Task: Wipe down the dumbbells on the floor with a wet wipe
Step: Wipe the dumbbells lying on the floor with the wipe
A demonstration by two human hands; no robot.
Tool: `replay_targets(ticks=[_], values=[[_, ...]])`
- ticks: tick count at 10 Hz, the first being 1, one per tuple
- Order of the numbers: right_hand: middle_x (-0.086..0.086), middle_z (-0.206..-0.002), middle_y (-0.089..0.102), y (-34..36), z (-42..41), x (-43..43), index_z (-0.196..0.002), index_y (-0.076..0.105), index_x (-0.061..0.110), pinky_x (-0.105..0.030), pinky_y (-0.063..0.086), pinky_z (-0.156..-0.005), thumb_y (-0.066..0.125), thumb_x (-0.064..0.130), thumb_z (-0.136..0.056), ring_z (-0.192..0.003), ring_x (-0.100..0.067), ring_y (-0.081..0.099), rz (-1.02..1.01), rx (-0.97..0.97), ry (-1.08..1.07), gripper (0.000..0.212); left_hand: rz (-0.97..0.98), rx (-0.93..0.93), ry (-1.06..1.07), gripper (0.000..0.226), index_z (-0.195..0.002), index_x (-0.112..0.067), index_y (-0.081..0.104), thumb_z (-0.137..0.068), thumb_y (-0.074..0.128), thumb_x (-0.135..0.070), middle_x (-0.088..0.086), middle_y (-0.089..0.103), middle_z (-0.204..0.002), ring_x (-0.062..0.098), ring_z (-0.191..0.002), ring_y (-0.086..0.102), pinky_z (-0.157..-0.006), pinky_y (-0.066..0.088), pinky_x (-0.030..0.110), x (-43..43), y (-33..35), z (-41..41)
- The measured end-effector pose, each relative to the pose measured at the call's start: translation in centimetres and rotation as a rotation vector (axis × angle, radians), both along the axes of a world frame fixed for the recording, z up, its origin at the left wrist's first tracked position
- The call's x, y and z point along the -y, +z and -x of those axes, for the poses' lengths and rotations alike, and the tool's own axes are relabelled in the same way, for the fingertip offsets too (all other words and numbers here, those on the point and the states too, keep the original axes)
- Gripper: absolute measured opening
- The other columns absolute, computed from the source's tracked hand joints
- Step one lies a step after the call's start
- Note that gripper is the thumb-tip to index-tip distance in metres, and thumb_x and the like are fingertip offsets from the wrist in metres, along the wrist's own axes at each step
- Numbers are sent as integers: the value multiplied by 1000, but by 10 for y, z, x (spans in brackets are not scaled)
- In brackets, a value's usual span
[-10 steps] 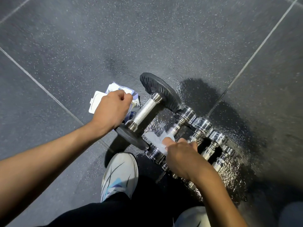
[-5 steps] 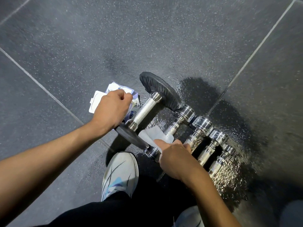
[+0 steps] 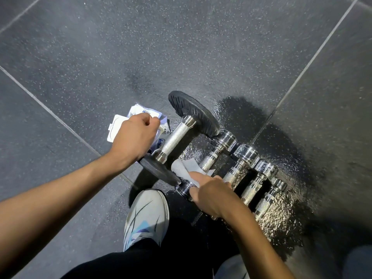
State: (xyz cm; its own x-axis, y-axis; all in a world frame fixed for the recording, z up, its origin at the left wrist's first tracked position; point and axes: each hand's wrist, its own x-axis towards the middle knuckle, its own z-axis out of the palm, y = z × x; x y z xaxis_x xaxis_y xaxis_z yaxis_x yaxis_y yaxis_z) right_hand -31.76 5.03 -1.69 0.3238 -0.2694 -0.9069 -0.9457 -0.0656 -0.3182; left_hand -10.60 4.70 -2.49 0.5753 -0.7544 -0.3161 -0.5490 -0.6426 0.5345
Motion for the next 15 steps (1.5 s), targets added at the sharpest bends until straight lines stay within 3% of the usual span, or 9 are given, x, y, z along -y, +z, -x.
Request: replay_targets(ticks=[1,3,4,6,8,10,11,13,15], values=[[-10,-144,51,3,10,1,-151,42,24,-44,33,-115,34,39,-106,-133,-28,46,70,35,8,48,2,0,-3,44,-61,-17,39,-99,49,-36,-3,45,-54,19,-53,40,-54,32,33,0,0,0],[2,-76,65,11,41,20,-113,71,29,-24,47,-47,50,31,-102,-54,-9,52,72,275,-311,24,6,-5,-5,43,-62,-16,40,-99,49,-36,-2,46,-54,19,-53,40,-55,33,33,0,-1,-2],[0,-74,65,13,44,32,-103,68,31,-21,44,-42,48,19,-101,-55,-13,54,353,347,-474,23,5,-5,-9,43,-61,-17,41,-99,49,-35,-2,47,-55,19,-53,40,-54,33,32,0,0,-1],[-5,-106,58,-14,31,61,-118,65,23,-36,47,-67,43,13,-103,-79,-25,54,880,242,-408,28,-2,-4,-5,43,-61,-16,41,-98,49,-36,-2,47,-54,19,-53,40,-54,33,32,-1,0,0],[9,-108,40,-43,24,44,-105,58,16,-23,34,-54,49,14,-104,-73,-17,47,1080,387,-422,10,-3,-12,-3,43,-61,-16,40,-98,49,-36,-2,45,-54,20,-53,40,-54,33,32,0,-1,-1],[-20,-103,63,-49,26,23,-95,68,-7,-44,49,-84,67,-12,-83,-96,-28,48,1304,495,-277,13,-3,-7,-2,43,-60,-16,41,-97,50,-36,-2,45,-54,21,-55,41,-55,33,33,0,-2,-3],[-27,-115,62,-53,22,24,-107,66,-11,-51,46,-92,71,-8,-82,-112,-35,48,1329,445,-266,25,-4,-6,-2,44,-59,-17,38,-98,50,-36,-2,43,-54,20,-54,40,-55,32,33,0,-1,-2],[-2,-125,60,-66,30,27,-116,69,11,-17,36,-97,49,24,-107,-116,-22,47,1153,368,-220,25,1,-7,-11,43,-60,-16,39,-98,50,-35,-2,44,-54,21,-54,40,-55,33,33,-1,0,-1],[-1,-113,66,-64,24,3,-113,70,8,-26,53,-94,70,3,-91,-108,-20,54,1110,376,-162,23,-4,-13,-2,43,-61,-15,41,-98,50,-36,0,46,-55,22,-55,42,-56,34,33,0,-2,-4]])
